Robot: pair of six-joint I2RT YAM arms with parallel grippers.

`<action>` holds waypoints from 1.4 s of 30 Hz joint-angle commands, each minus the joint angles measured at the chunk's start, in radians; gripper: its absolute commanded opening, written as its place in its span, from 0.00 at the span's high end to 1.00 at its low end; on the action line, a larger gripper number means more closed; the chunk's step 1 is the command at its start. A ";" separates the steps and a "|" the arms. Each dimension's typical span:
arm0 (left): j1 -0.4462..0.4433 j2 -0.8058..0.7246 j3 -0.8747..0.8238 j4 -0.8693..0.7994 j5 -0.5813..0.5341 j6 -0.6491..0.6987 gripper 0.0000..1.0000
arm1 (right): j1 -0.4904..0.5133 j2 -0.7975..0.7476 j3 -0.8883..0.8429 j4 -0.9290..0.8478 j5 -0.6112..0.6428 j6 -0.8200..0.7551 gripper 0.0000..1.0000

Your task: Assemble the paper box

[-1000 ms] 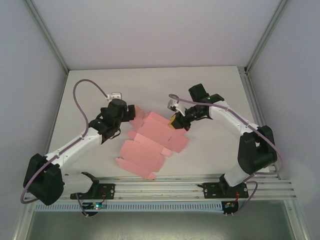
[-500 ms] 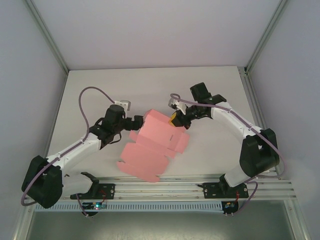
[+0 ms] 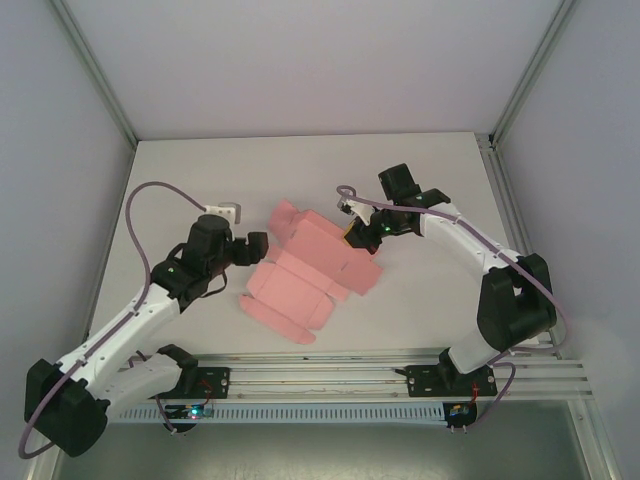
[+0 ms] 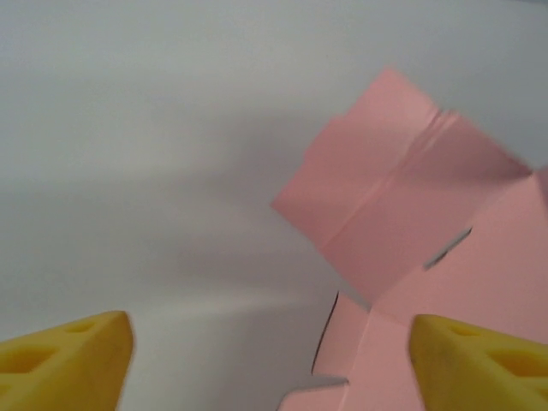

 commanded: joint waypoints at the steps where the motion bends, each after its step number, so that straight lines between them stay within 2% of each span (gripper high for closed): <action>1: 0.010 0.016 -0.018 0.054 0.047 0.031 0.22 | -0.003 0.001 0.031 0.013 -0.016 0.013 1.00; 4: 0.010 0.060 -0.027 0.112 0.126 0.051 0.25 | -0.003 -0.002 0.028 0.012 -0.020 0.013 1.00; 7: 0.010 0.130 -0.022 0.149 0.147 0.048 0.29 | -0.003 0.002 0.029 0.010 -0.021 0.020 1.00; 10: 0.010 0.193 -0.002 0.168 0.175 0.065 0.48 | -0.001 0.005 0.032 0.006 -0.022 0.021 1.00; 14: 0.010 0.225 0.004 0.213 0.281 0.099 0.71 | -0.002 0.007 0.035 0.005 -0.013 0.031 1.00; 15: 0.010 0.222 -0.004 0.228 0.310 0.106 0.80 | 0.000 0.010 0.035 0.006 -0.012 0.033 1.00; 18: 0.000 0.208 -0.017 0.250 0.346 0.132 0.89 | 0.001 0.012 0.036 0.010 0.005 0.047 1.00; 20: -0.035 0.211 -0.016 0.230 0.271 0.172 0.91 | 0.013 0.012 0.035 0.017 0.038 0.063 1.00; 22: -0.100 0.232 -0.007 0.204 0.157 0.236 1.00 | 0.033 0.009 0.037 0.013 0.062 0.059 1.00; 27: -0.290 0.347 0.071 0.160 -0.141 0.382 1.00 | 0.055 0.008 0.036 0.026 0.089 0.088 1.00; 30: -0.372 0.434 0.113 0.187 -0.303 0.425 1.00 | 0.080 0.006 0.010 0.059 0.159 0.079 1.00; 34: -0.444 0.564 0.167 0.228 -0.461 0.460 1.00 | 0.106 0.007 -0.044 0.147 0.317 0.082 1.00; 38: -0.527 0.708 0.222 0.261 -0.579 0.502 1.00 | 0.102 0.008 -0.070 0.193 0.311 0.057 1.00; 42: -0.531 0.748 0.241 0.276 -0.602 0.420 1.00 | 0.093 0.019 -0.075 0.209 0.318 0.042 1.00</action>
